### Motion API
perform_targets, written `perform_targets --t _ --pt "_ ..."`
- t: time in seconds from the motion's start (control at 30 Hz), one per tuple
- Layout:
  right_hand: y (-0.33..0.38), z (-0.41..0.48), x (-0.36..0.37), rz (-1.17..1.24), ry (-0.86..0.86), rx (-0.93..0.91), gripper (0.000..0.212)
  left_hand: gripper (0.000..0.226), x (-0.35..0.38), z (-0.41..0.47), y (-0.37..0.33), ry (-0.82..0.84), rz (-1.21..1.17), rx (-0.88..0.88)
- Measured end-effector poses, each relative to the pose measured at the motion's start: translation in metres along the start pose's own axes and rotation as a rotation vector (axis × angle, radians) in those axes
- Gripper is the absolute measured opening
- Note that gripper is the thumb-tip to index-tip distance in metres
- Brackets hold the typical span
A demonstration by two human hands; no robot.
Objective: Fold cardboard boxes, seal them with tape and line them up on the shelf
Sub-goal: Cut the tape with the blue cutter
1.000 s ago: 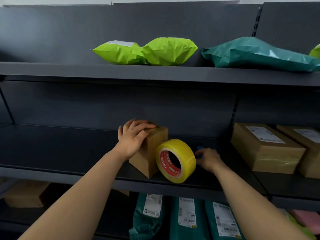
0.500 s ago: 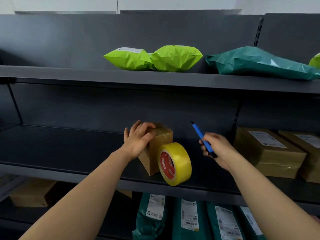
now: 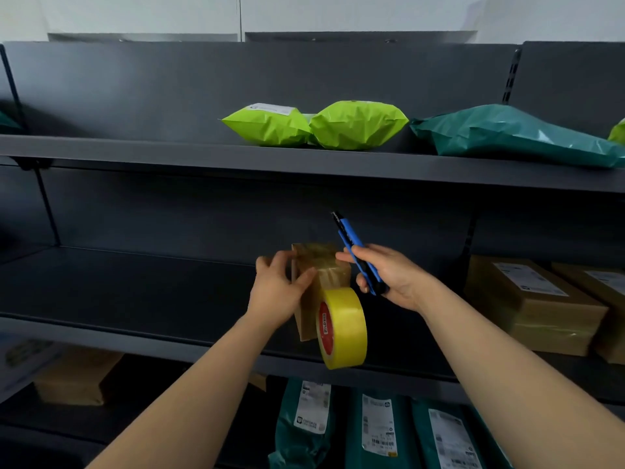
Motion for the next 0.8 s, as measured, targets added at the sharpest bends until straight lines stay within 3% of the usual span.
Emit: perform_targets --t 0.07,0.2,0.33,0.53,0.8 --pt "0.0 0.003 0.0 0.002 0.005 0.011 0.03 0.05 0.001 -0.007 -0.003 -0.093 -0.089 -0.116" --pt "0.002 0.005 -0.001 0.021 0.002 0.033 0.027 0.053 0.019 -0.018 -0.019 0.069 -0.236 -0.237" --pt "0.003 0.005 -0.005 -0.005 -0.014 0.039 0.02 0.03 0.029 -0.019 -0.03 0.095 -0.487 -0.318" --pt "0.006 0.007 -0.004 -0.058 0.013 0.028 0.021 0.017 0.024 -0.016 -0.021 0.146 -0.499 -0.453" --pt "0.004 0.011 -0.006 -0.116 -0.006 0.0 0.013 0.016 0.03 -0.023 -0.014 0.047 -0.552 -0.378"
Point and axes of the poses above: each hand's wrist, its own z-axis towards the middle knuckle, its own x-axis out of the palm, y = z × x, the point moved 3 cm from there along z, towards the middle knuckle, and after that the axes turned 6 degrees about x, right-handed, at the moved point
